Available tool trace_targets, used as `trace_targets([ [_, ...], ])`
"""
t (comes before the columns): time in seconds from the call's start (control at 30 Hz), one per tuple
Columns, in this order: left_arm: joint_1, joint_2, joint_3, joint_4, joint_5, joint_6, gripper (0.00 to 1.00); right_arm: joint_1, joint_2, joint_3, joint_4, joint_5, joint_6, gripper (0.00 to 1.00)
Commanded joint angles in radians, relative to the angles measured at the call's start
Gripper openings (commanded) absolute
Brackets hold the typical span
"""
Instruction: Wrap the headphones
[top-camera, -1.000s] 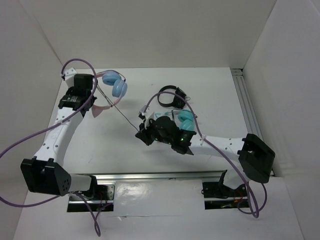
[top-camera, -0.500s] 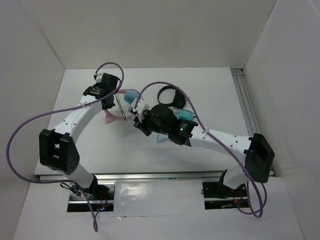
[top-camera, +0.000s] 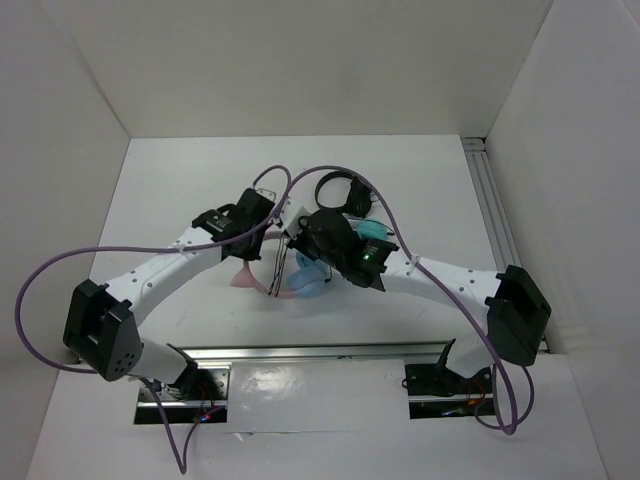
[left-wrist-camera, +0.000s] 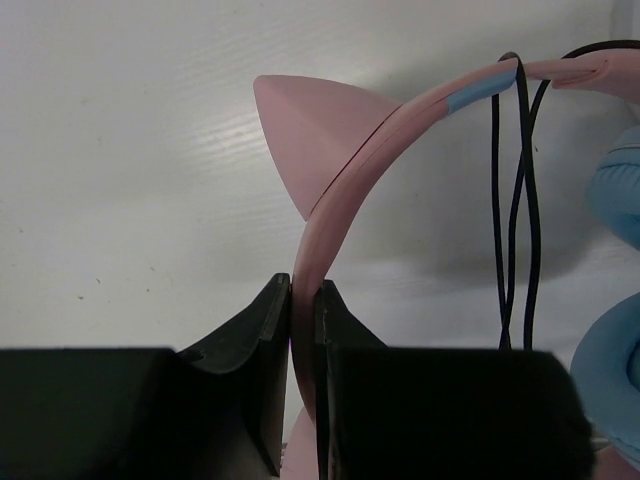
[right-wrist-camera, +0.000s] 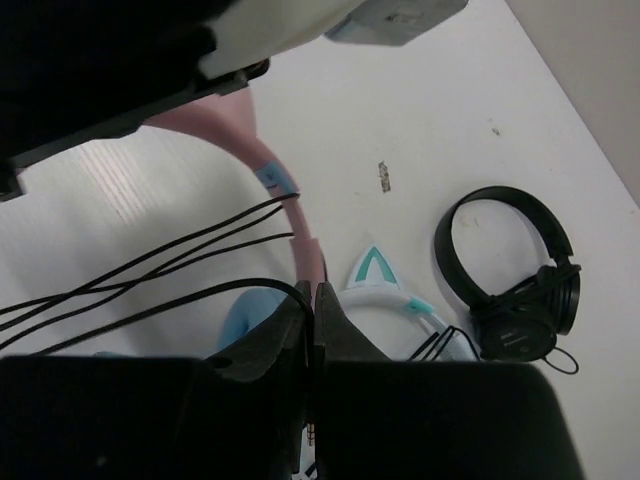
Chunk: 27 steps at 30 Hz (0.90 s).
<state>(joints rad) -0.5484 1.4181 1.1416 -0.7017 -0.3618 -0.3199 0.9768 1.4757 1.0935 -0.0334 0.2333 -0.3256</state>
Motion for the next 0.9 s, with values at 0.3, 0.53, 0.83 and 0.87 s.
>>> trace_targets([
  [0.3,-0.151,-0.316,-0.068,-0.035,0.06,0.005,0.0,-0.035,0.005,-0.055,0.102,0.13,-0.059,0.04],
  [0.53,-0.165,-0.444,-0.088,-0.045,0.231,0.042,0.0,-0.044,-0.014,-0.118,0.168,0.078,-0.05,0.17],
  [0.83,-0.165,-0.394,-0.066,-0.065,0.135,0.031,0.0,-0.053,-0.023,-0.109,0.15,0.095,-0.041,0.38],
  [0.87,-0.165,-0.377,-0.057,-0.065,0.12,0.022,0.0,-0.053,-0.023,-0.109,0.15,0.095,-0.041,0.41],
])
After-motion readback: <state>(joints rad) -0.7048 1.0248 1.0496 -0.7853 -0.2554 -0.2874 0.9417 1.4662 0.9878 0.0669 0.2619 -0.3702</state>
